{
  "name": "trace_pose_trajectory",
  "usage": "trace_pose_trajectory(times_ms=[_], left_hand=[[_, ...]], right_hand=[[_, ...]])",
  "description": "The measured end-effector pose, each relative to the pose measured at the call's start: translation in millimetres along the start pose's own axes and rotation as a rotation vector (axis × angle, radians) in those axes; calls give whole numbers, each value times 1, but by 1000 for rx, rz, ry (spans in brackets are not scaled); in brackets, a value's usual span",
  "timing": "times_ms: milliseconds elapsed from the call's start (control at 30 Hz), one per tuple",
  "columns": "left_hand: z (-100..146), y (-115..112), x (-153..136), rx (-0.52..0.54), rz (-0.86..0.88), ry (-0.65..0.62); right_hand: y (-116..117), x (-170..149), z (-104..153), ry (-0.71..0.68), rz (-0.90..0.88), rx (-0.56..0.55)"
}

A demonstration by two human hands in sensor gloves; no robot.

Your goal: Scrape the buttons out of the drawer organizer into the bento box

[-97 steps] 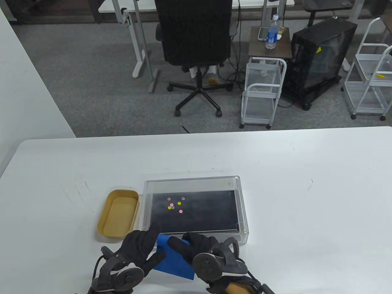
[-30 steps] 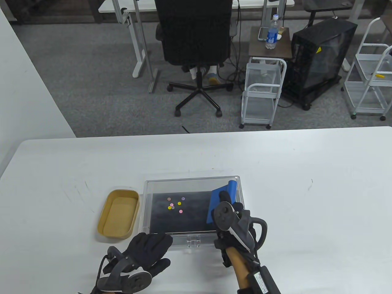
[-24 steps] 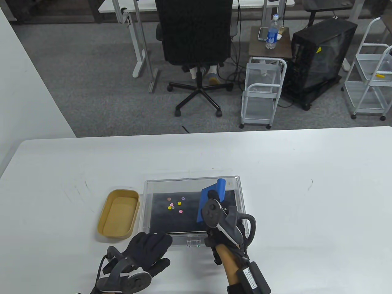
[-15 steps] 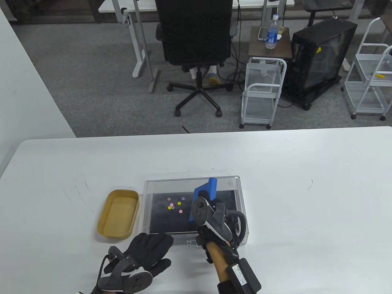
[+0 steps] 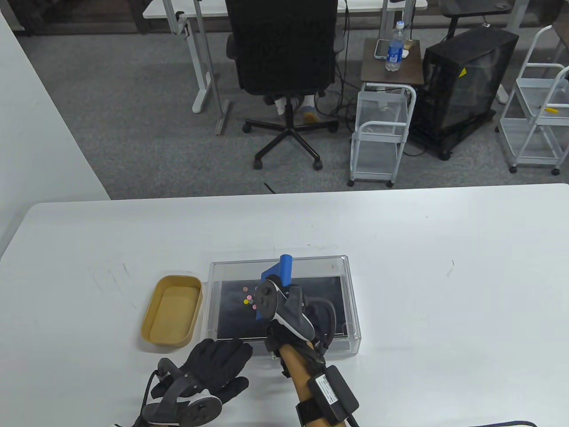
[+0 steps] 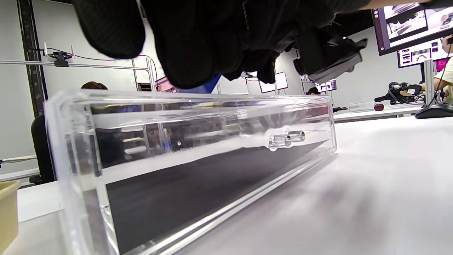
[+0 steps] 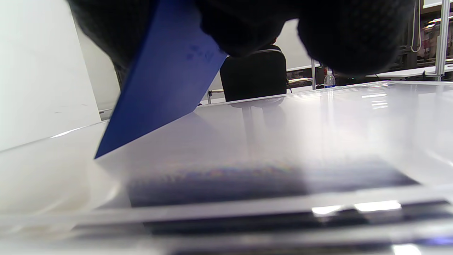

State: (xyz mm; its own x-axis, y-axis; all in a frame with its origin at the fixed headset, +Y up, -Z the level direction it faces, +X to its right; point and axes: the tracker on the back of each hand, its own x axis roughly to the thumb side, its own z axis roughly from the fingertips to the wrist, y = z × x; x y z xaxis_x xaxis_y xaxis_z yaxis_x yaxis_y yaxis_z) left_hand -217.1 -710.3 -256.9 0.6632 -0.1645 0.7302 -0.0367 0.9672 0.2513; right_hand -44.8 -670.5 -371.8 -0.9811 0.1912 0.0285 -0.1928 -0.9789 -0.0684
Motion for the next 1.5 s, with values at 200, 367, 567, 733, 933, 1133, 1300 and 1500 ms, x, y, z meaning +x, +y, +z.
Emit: trace_pose_trajectory(times_ms=[200, 367, 567, 733, 933, 1133, 1300, 1500], left_hand=[[0, 0, -1, 5, 0, 8], [0, 0, -1, 2, 0, 11], [1, 1, -1, 4, -22, 9], [1, 1, -1, 0, -22, 9], [2, 1, 1, -17, -31, 8], [2, 0, 2, -40, -22, 6], [2, 1, 2, -40, -28, 8], [3, 0, 3, -43, -26, 6]], right_hand=[[2, 10, -8, -12, -19, 19], [5, 20, -13, -22, -38, 33], [11, 23, -14, -36, -106, 42], [14, 25, -11, -37, -106, 42], [15, 25, -11, -70, -146, 79], [20, 25, -9, -87, -183, 93], [22, 32, -7, -123, -185, 109], [23, 34, -6, -151, -197, 129]])
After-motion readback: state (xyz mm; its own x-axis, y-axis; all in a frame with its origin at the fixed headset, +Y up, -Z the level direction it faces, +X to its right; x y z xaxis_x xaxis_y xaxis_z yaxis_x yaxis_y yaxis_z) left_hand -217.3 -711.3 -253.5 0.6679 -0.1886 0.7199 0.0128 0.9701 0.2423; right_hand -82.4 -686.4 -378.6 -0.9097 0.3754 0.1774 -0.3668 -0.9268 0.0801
